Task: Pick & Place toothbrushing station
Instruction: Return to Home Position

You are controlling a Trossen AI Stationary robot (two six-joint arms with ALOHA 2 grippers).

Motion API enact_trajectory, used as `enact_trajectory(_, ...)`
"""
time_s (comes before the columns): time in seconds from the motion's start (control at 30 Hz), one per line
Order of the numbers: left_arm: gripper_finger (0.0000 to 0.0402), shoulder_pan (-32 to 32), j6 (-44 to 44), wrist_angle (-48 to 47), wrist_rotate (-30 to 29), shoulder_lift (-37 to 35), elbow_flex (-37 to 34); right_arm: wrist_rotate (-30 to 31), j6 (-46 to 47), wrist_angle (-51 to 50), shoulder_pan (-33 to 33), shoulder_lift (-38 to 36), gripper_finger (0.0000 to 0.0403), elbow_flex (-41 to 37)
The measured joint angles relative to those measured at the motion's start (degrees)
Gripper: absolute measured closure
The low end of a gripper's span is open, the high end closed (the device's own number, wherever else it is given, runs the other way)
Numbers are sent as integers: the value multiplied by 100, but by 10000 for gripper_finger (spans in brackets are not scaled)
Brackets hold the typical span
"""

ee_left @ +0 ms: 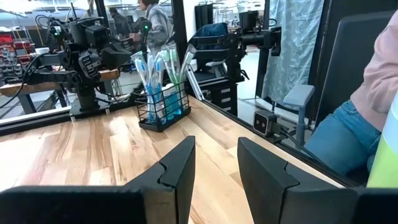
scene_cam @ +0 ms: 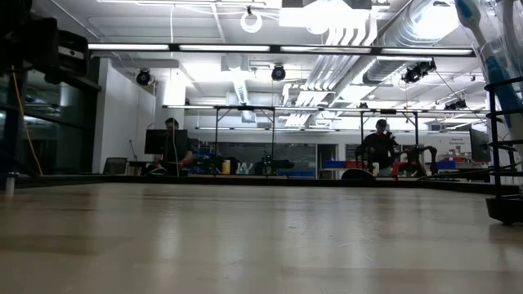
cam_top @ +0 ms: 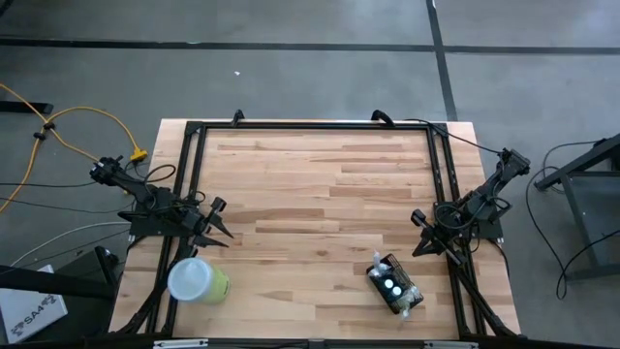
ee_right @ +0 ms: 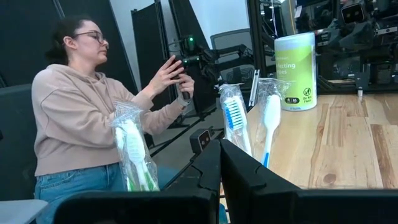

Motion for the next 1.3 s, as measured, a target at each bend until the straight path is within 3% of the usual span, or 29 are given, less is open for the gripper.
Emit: enact_trajectory(1.3,286,-1,-339,-2,-46,0,0,0,1,4,0,1,401,-2)
